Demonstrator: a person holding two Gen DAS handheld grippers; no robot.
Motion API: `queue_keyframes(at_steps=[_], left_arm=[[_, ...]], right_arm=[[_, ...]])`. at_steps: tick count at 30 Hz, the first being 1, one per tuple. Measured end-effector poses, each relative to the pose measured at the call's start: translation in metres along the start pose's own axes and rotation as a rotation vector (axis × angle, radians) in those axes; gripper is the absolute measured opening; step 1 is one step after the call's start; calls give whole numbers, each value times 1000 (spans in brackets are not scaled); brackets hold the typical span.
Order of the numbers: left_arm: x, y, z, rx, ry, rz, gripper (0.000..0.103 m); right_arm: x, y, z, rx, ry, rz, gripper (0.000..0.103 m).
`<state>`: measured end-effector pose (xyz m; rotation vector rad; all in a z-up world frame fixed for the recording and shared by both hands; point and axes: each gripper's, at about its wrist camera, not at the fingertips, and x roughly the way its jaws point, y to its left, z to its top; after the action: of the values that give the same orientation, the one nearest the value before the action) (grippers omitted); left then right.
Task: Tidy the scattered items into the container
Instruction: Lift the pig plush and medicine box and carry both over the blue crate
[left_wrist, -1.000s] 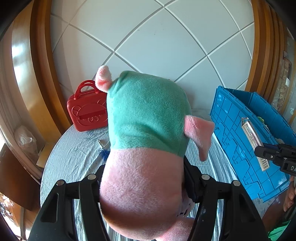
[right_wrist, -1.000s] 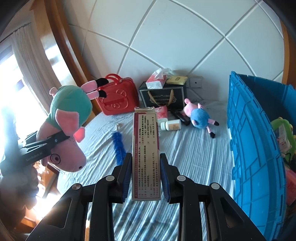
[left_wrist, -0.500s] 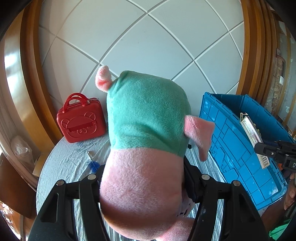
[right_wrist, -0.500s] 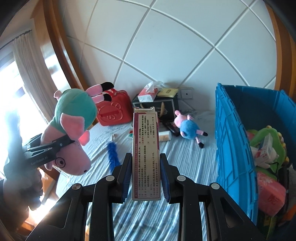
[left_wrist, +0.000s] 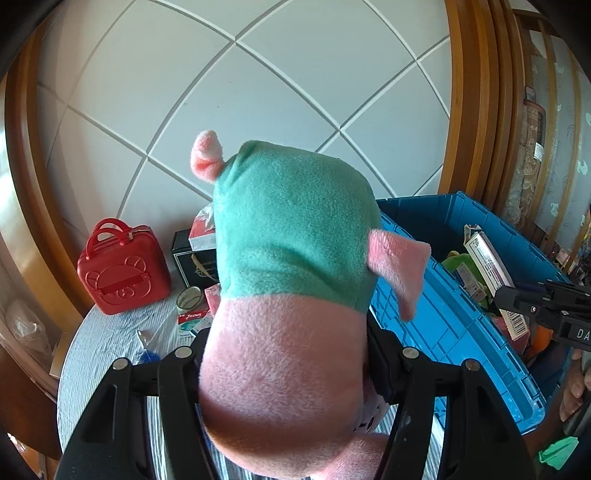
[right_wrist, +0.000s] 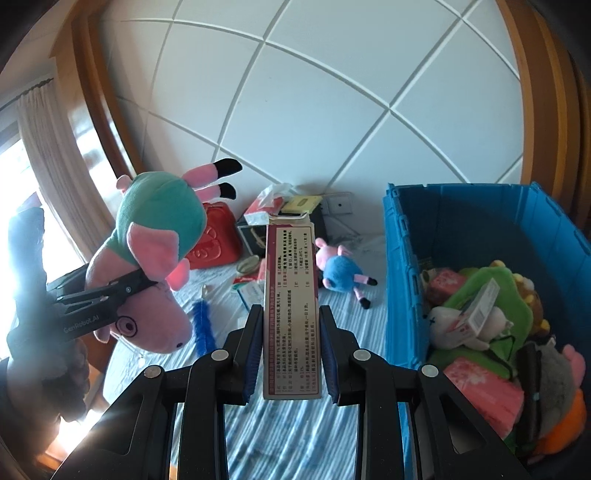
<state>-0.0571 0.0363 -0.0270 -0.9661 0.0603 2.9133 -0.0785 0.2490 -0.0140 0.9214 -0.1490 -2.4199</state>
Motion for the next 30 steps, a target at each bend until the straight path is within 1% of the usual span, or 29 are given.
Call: queue_keyframes(at_steps=[8,14,25,30], left_arm=[[24,-55,23,49,-1,-69,62],[38,-102,39,98,-9,-131,62],[74,-191,64,201,12,-245,62],[87,-220,73,236,21,-286,62]], right_arm=[[-22,-45,3,44,-19,-57,28],[-40,-82,2,85,-38,-117,28],[-64,-157,-19,212,-58,-225,28],[-75,-184,-29,268,-66,-261,28]])
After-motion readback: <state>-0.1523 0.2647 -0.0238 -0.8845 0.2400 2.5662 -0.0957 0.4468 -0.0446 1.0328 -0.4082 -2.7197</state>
